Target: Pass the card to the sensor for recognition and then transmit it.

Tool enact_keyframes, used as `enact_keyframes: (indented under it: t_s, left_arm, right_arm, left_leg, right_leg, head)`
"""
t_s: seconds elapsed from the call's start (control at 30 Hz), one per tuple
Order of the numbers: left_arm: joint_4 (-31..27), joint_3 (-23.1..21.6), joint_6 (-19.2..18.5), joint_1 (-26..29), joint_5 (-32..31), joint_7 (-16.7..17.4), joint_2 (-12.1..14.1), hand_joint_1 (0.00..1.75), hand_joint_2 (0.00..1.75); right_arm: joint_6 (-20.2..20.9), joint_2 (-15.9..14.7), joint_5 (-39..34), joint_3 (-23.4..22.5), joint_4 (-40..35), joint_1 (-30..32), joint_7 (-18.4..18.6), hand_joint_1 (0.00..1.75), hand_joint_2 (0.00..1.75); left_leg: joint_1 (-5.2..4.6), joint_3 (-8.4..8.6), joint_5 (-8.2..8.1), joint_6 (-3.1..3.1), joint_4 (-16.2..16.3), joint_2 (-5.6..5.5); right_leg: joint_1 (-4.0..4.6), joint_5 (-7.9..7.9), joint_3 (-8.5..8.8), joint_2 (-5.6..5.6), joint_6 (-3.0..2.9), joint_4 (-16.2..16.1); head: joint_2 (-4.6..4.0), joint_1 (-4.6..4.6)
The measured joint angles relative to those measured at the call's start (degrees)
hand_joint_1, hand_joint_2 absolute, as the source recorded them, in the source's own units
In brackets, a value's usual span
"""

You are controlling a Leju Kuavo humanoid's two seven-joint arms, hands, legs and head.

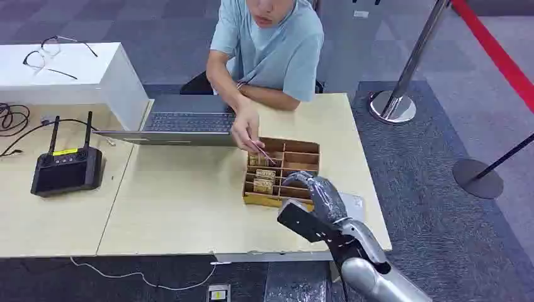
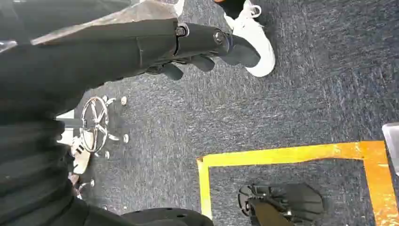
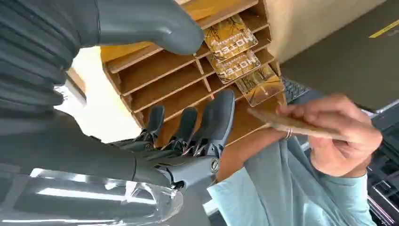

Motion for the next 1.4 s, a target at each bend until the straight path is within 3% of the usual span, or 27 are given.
enact_keyframes:
  t_s: [0.9, 1.4]
  left_arm:
    - [0.0, -1.0, -0.4, 0.0, -0.2, 0.0, 0.0, 0.0, 1.75]
    - [0.0, -1.2, -0.4, 0.0, 0.2, -0.1, 0.1, 0.0, 1.75]
  right_arm:
    - [0.6, 1.8, -1.3, 2.5, 3.2, -4.5, -1.0, 0.73, 1.75]
    - [-0.2, 2.8, -2.0, 3.0, 4.6, -4.9, -1.6, 0.8, 1.75]
  left_leg:
    - [0.0, -0.05, 0.0, 0.0, 0.0, 0.0]
    - [0.0, -0.07, 0.0, 0.0, 0.0, 0.0]
  right_leg:
    - [0.0, 0.0, -0.06, 0.0, 0.0, 0.0]
    - [0.0, 0.0, -0.08, 0.0, 0.0, 0.0]
  head:
    - [0.0, 0.0]
    - [0.0, 0.0]
